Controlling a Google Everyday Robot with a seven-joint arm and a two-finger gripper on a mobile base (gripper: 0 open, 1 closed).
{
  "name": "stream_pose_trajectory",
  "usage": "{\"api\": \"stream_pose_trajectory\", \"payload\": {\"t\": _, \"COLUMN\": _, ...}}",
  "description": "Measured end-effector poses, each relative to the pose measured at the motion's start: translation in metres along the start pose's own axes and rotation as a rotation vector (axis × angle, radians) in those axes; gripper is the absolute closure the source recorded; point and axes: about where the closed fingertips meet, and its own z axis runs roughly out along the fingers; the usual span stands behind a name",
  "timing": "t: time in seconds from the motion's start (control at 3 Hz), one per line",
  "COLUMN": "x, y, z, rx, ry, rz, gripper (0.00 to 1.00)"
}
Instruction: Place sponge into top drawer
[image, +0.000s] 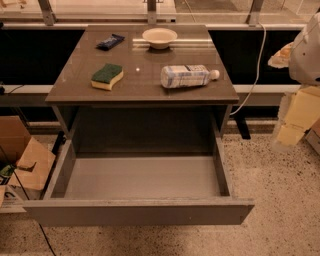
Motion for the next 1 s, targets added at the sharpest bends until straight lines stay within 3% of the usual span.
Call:
{"api": "stream_pose_trajectory", "payload": {"t": 0.33, "x": -0.004, "y": -0.001, "z": -0.001, "rx": 0.013, "ry": -0.009, "rz": -0.003, "gripper": 0.0}}
{"api": "stream_pose_trajectory", "payload": {"t": 0.67, "x": -0.029, "y": -0.006, "z": 0.007, "rx": 0.033, "ry": -0.06, "rz": -0.014, "gripper": 0.0}}
{"api": "stream_pose_trajectory", "payload": {"t": 1.0, "x": -0.069, "y": -0.016, "z": 0.025, "rx": 0.039, "ry": -0.157, "rz": -0.01, "gripper": 0.0}}
